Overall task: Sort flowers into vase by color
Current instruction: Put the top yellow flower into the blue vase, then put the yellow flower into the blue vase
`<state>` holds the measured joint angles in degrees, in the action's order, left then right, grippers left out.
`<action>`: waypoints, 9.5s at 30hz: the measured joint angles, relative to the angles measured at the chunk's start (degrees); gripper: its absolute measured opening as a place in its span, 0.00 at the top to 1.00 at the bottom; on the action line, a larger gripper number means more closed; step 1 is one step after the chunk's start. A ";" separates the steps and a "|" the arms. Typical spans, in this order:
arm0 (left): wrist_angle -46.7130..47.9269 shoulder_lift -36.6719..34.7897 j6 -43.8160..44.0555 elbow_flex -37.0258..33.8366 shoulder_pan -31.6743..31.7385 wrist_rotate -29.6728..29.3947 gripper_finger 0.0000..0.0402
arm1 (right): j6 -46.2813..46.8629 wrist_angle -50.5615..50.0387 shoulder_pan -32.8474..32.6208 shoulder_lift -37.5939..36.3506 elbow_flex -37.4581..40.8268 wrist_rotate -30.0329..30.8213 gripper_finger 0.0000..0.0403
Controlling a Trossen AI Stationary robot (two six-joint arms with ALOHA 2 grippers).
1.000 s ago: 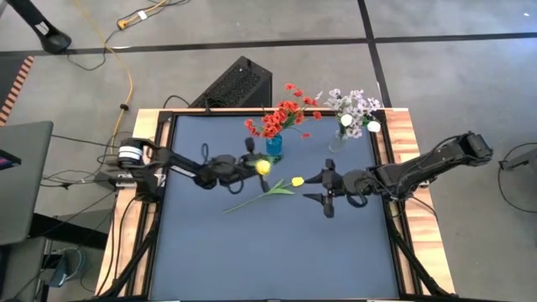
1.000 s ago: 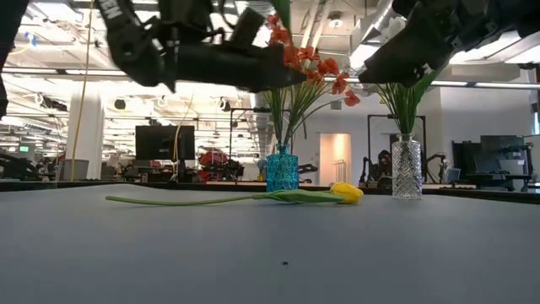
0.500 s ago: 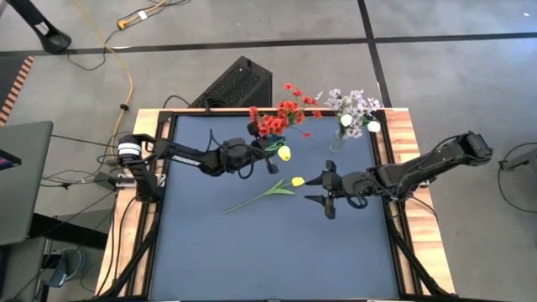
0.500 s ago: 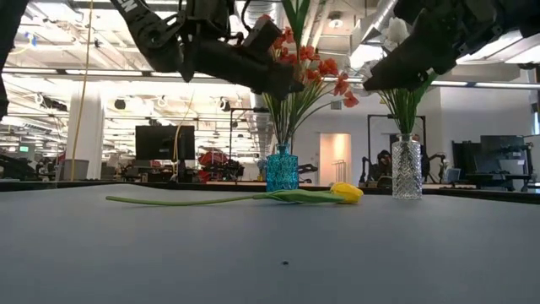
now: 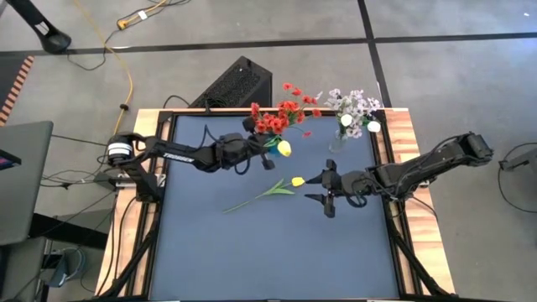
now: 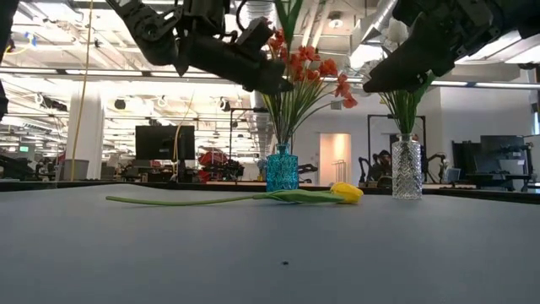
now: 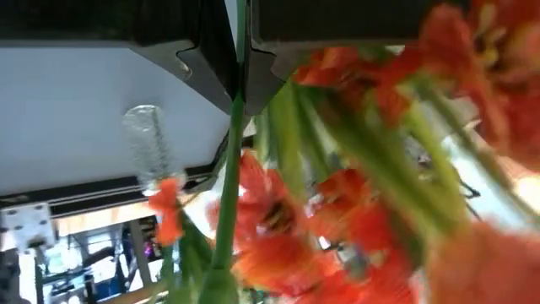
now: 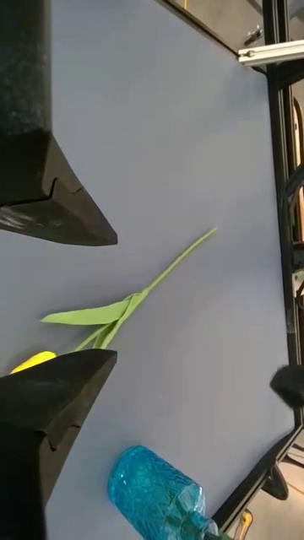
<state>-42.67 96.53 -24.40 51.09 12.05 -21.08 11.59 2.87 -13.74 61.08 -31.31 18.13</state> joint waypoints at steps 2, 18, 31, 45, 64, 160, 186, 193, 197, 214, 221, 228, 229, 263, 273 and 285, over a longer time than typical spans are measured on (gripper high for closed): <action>-0.43 0.00 0.93 -0.32 0.75 0.76 1.00 | 0.40 0.02 -0.12 0.00 0.00 -0.02 0.41; 0.79 0.07 4.73 -0.32 3.26 4.36 1.00 | 0.58 0.14 -0.10 0.00 0.00 -0.04 0.41; 0.40 0.09 5.57 -1.28 3.44 5.33 1.00 | 1.98 0.13 -1.43 0.00 0.00 -0.24 0.41; -8.59 1.01 12.63 -7.48 3.99 4.23 1.00 | 2.06 1.92 -2.77 0.00 0.00 -0.20 0.41; -6.12 5.77 22.68 -6.18 6.70 7.63 1.00 | 3.13 3.28 -3.49 -0.02 0.02 -0.22 0.41; 25.36 9.25 40.56 -7.76 -19.12 5.94 0.62 | 2.54 1.31 -4.07 0.13 0.00 -0.02 0.41; 19.03 -19.20 26.79 -14.89 -21.17 1.34 1.00 | 12.39 -12.86 -13.77 -3.61 0.02 -2.37 0.41; -23.80 -17.46 24.93 -27.14 -21.40 8.60 1.00 | 9.31 -7.84 -15.68 0.25 1.31 8.93 0.41; -36.94 -8.93 22.45 -24.84 -22.66 13.44 1.00 | 3.05 8.48 -13.07 5.32 3.34 12.86 0.41; -37.87 7.69 17.41 -2.34 -22.02 20.42 1.00 | -11.68 57.03 -5.58 26.50 3.42 1.25 0.41; -35.99 7.76 18.46 -1.70 -21.63 19.69 1.00 | -15.98 63.35 -4.43 30.25 0.35 -3.07 0.41; -34.78 7.72 19.14 -1.61 -21.56 18.75 1.00 | -16.68 62.93 -2.77 32.62 -3.33 -6.23 0.42; -34.61 7.72 19.15 -1.61 -21.56 18.70 1.00 | -17.01 62.98 -2.58 32.85 -3.79 -6.25 0.43; -9.63 -1.23 13.88 -1.68 -22.03 6.44 0.57 | -18.03 20.31 -4.33 9.06 -3.76 2.07 0.94; 37.40 -18.99 26.60 -1.72 -22.92 5.28 0.52 | -17.62 10.10 -3.44 3.04 -3.76 10.06 0.94; 17.66 -22.76 25.21 -21.75 -24.00 -3.24 0.58 | -14.12 23.54 4.72 2.37 4.88 12.19 0.94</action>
<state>-25.01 73.77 0.81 29.33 -11.96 -24.32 -2.53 26.41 -9.02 63.44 -26.43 30.32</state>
